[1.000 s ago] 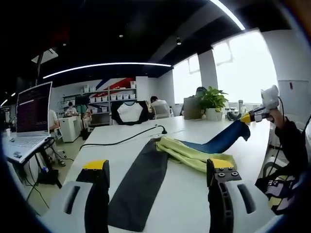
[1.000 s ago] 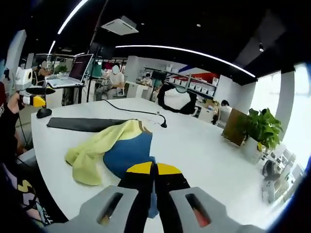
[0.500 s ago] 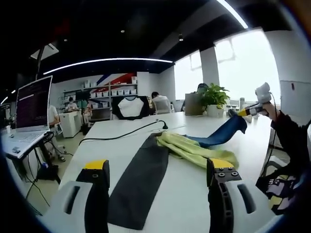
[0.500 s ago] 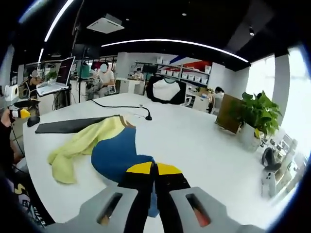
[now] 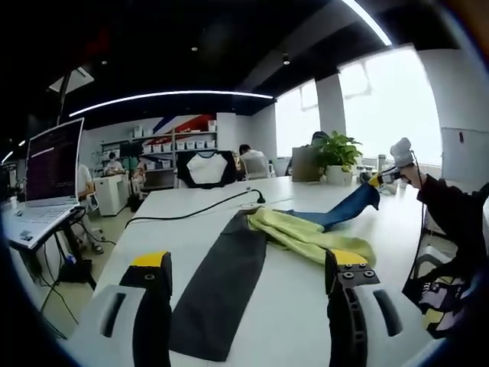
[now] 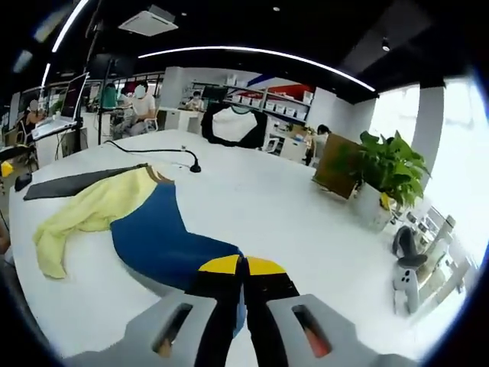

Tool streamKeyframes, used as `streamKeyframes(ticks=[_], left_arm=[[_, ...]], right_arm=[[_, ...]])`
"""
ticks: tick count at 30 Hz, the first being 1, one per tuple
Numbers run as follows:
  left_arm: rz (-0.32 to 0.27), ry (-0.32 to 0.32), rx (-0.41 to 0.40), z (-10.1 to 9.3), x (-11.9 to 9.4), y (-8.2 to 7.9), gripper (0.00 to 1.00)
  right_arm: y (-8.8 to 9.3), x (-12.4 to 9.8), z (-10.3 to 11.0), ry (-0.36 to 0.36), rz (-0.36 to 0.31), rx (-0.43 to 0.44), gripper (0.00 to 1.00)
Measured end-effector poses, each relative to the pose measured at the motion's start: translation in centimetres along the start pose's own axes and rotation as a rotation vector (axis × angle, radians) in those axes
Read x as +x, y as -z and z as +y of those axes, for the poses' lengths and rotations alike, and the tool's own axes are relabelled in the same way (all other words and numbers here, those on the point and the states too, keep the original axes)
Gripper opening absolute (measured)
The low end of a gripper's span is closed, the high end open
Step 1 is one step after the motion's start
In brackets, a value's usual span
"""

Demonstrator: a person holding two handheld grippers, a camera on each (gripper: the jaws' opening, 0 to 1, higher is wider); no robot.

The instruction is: Fold the garment on the visible template until the final outline fits inside the template.

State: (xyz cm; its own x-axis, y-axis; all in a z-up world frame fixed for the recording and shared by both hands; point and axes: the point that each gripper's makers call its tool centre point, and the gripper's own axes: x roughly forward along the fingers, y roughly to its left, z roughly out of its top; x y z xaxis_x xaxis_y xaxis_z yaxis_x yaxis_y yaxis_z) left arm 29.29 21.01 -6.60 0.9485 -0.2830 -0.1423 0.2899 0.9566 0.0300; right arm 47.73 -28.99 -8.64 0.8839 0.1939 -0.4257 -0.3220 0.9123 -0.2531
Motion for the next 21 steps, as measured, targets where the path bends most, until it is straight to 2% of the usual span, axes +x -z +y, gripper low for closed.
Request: streamKeyframes(ticks=[3,5,8,12,21], left_arm=[[-0.003,0.009,-0.003,-0.3,0.1,-0.1,0.87],[-0.012,0.034,-0.021,-0.8,0.1,-0.2,0.87],[-0.013,0.047,-0.024,-1.1,0.1,-0.2,0.87],[-0.008,0.031,-0.025,-0.7,0.1,0.0,0.87],[0.001,0.028,-0.029,-0.5,0.3,0.3,0.87]], right_arm=[[0.0,0.9,-0.8,0.015,0.005,0.007,0.00],[0.2,1.6,-1.6,0.047,0.032,-0.024,0.00],[0.5,2.7,-2.6,0.065,0.052,-0.020,0.00],[1.2,3.9,-3.5,0.063,0.088,-0.004,0.00],[2.4,5.3,-5.9,0.135,0.178,-0.058,0.00]])
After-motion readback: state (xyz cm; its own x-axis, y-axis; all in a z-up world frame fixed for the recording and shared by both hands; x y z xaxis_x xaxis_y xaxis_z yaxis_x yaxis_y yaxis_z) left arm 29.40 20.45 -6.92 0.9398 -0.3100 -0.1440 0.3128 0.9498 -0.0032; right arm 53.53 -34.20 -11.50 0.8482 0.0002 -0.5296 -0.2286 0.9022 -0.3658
